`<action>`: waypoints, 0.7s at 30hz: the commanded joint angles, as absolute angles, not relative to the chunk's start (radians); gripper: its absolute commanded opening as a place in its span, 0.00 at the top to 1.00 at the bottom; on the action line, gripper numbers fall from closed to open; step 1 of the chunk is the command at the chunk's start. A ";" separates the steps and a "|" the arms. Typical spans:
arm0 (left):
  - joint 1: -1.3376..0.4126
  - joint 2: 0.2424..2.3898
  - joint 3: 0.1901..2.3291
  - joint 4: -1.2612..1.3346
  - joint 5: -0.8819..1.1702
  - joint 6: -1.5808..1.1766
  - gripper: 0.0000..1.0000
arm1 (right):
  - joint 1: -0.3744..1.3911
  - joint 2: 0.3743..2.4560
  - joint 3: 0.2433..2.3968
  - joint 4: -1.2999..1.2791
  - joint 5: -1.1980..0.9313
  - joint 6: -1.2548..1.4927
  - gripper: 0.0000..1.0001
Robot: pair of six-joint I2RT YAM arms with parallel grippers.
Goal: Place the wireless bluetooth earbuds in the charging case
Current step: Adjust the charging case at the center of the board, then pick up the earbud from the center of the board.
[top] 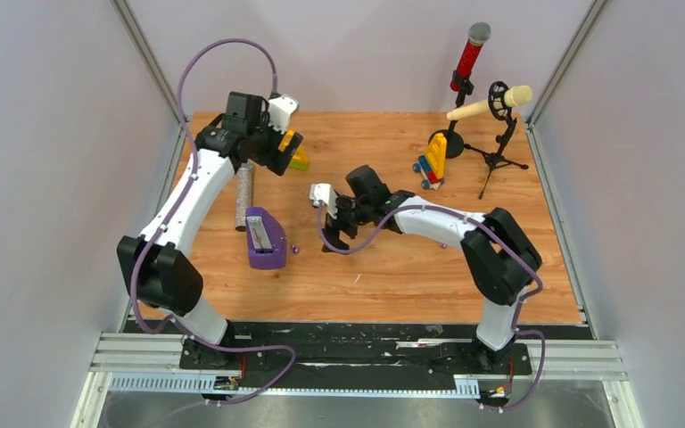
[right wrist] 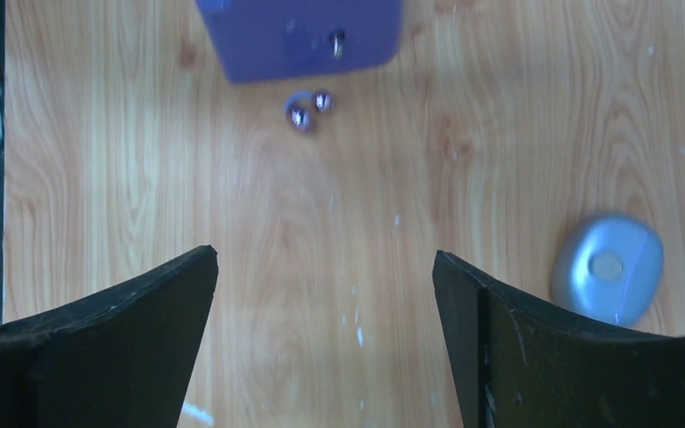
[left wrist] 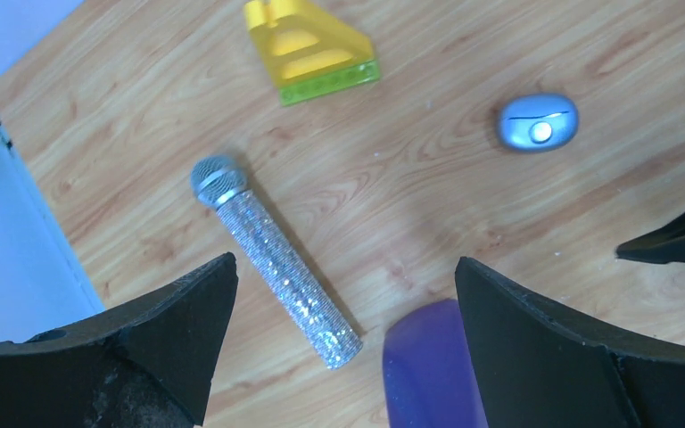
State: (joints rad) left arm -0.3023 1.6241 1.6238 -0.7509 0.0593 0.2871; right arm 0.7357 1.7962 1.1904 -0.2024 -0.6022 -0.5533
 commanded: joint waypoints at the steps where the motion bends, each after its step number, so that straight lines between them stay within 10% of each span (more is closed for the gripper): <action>1: -0.211 1.558 1.578 -0.772 0.070 0.218 0.00 | 0.773 1.919 1.355 -0.123 -0.617 -0.396 0.07; 21: -0.118 1.429 1.450 -0.705 0.123 0.170 0.00 | 0.846 2.186 1.583 -0.169 -0.515 -0.125 0.18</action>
State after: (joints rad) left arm -0.1181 1.4651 1.4590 -0.7403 0.1074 0.1913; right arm 0.8421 2.1551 1.5097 -0.1642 -0.5312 -0.1928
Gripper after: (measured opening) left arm 0.997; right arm 0.824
